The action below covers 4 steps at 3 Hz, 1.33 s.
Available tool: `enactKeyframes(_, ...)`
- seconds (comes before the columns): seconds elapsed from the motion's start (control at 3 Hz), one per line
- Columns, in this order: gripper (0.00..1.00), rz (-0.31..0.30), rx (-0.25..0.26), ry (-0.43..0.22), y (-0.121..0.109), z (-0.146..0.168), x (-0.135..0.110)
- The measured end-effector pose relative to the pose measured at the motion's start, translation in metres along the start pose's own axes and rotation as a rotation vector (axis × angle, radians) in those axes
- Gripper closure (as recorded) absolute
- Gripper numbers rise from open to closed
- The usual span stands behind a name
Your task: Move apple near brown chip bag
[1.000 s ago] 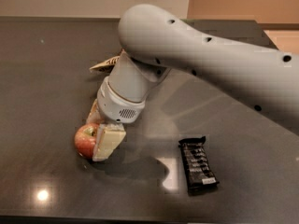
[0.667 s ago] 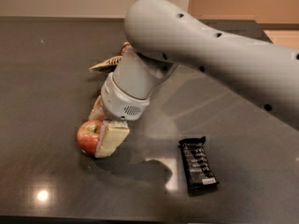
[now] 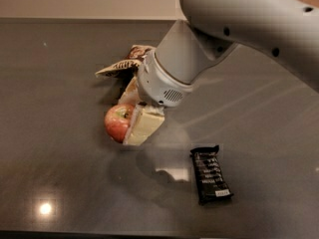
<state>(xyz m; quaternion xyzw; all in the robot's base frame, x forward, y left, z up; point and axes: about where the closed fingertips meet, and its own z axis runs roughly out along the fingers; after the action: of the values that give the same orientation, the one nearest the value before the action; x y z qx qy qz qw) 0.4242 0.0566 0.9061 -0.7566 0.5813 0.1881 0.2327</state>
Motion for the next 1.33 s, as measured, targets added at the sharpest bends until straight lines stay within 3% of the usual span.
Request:
enactKeyframes(0.67, 1.0, 0.178, 0.161, 0.0, -0.057, -0.06, 0.047)
enactKeyframes(1.33, 1.0, 0.283, 0.291, -0.007, -0.128, -0.07, 0.089)
